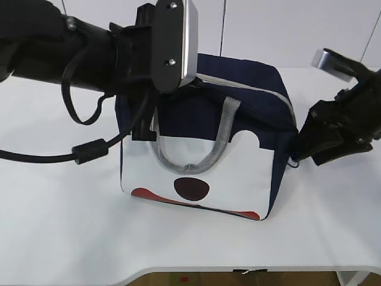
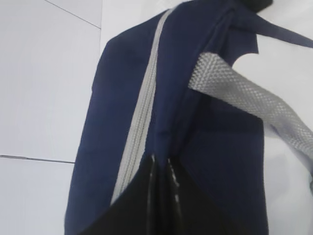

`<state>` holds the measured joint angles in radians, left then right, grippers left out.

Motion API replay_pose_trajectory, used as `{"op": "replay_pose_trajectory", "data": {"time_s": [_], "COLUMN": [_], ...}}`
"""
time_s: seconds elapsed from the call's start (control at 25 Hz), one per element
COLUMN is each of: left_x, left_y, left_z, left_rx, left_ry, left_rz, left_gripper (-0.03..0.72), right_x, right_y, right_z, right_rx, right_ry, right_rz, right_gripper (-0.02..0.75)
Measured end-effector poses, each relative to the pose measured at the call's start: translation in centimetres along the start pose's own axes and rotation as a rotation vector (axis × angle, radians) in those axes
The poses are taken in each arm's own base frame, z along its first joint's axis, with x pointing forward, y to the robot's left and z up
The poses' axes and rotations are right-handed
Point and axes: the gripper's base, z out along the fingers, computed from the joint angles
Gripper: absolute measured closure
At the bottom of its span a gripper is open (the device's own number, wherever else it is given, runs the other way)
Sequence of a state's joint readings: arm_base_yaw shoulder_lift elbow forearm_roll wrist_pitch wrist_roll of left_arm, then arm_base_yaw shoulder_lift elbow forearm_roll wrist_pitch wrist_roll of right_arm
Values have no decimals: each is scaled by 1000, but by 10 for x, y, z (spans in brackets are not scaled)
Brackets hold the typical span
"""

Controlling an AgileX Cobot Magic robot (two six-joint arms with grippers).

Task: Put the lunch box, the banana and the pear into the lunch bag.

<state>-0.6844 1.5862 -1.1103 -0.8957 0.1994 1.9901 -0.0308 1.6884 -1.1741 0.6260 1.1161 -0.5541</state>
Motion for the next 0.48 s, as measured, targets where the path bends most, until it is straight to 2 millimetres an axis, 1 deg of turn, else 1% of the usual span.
{"op": "replay_pose_trajectory", "data": {"time_s": [0.16,0.24,0.32,0.48], "left_x": [4,5,5,5], "left_y": [-3,-3,-4,-4], "left_z": [6,9,9,10], "left_rx": [3,4,5,7], "left_ry": [15,20,21,22], "left_rz": [-7,-7,-9,-10], "left_gripper": [692,692,692,692], "right_x": [0,1,2,3], "right_y": [14,19,22,25], "right_z": [-22,-30,-35,-39], "right_rx": [34,51,61,76], "right_ry": [-98,-128,-146,-162], "right_rz": [-165,-240,-307,-451], "right_gripper": [246,246,246,246]}}
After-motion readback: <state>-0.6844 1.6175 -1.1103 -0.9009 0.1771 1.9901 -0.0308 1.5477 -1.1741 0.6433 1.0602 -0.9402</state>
